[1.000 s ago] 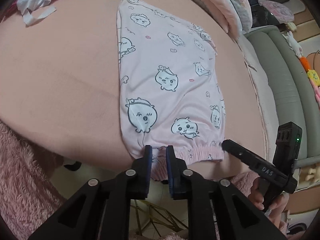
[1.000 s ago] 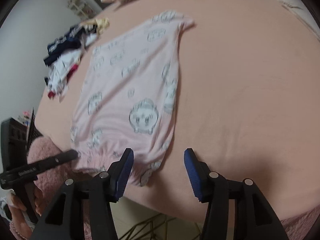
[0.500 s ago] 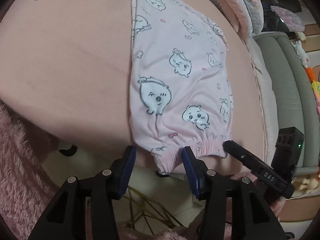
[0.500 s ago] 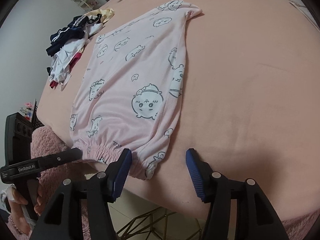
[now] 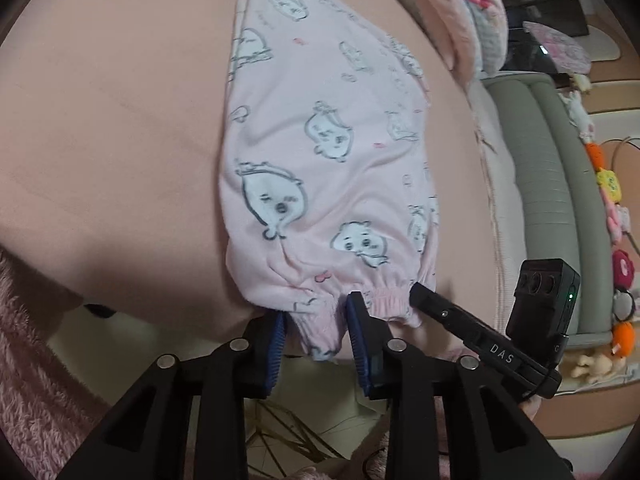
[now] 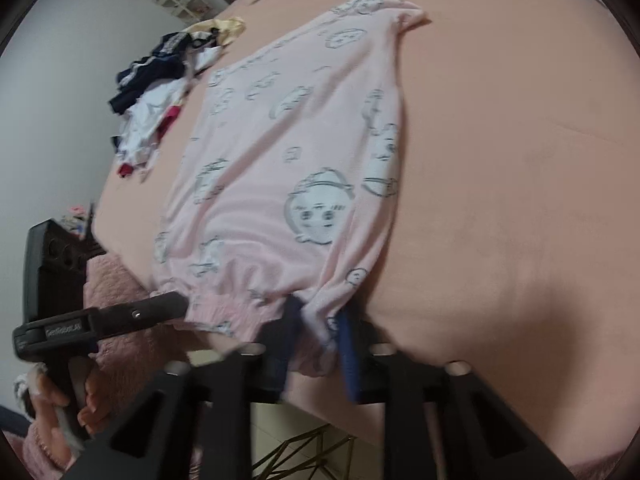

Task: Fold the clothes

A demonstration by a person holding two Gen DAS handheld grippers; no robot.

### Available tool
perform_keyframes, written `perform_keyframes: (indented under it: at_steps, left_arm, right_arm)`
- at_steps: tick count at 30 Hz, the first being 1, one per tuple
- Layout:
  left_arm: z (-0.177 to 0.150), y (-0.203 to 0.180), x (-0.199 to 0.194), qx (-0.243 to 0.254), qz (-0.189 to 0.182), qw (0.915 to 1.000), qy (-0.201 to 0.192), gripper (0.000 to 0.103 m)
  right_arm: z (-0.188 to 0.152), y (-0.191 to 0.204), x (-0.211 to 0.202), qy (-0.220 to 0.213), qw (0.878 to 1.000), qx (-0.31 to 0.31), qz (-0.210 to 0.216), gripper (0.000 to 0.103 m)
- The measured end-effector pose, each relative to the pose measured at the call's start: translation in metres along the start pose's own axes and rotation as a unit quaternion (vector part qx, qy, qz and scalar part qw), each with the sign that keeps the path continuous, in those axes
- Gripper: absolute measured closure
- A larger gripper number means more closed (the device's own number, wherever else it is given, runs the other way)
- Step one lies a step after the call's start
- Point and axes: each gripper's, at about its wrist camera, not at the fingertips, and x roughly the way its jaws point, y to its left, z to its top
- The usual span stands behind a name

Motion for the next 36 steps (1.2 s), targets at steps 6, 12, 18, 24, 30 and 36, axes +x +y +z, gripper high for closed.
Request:
perform_keyframes:
  at_steps: [6,12,18,24,30,36]
  left_arm:
    - [-0.009,-0.016,-0.034,0.028,-0.009,0.9996,-0.006,0.088]
    - [-0.011,-0.003,-0.032,0.014,0.001,0.9998,0.011,0.088]
    - [-0.011,-0.002,-0.024,0.007,0.011,0.9997,0.019,0.088]
    - [-0.011,-0.004,-0.018,0.001,0.018,0.9996,0.021,0.088]
    - [-0.012,-0.007,-0.015,0.006,0.02,0.9995,0.025,0.088]
    - [-0.018,-0.024,-0.026,0.047,0.03,0.9983,0.015,0.088]
  right_arm:
    - [-0.014,0.014,-0.04,-0.011,1.0,-0.024,-0.006,0.101]
    - [-0.026,0.01,-0.043,0.007,1.0,-0.022,-0.017,0.101]
    - [-0.008,0.006,-0.036,-0.011,1.0,0.012,-0.002,0.063]
    - [0.001,0.004,-0.005,0.028,0.999,0.02,-0.021,0.058]
    - [-0.005,0.022,-0.006,0.028,0.998,-0.036,-0.039,0.093]
    - [-0.011,0.038,-0.022,0.015,0.996,-0.074,-0.045,0.099]
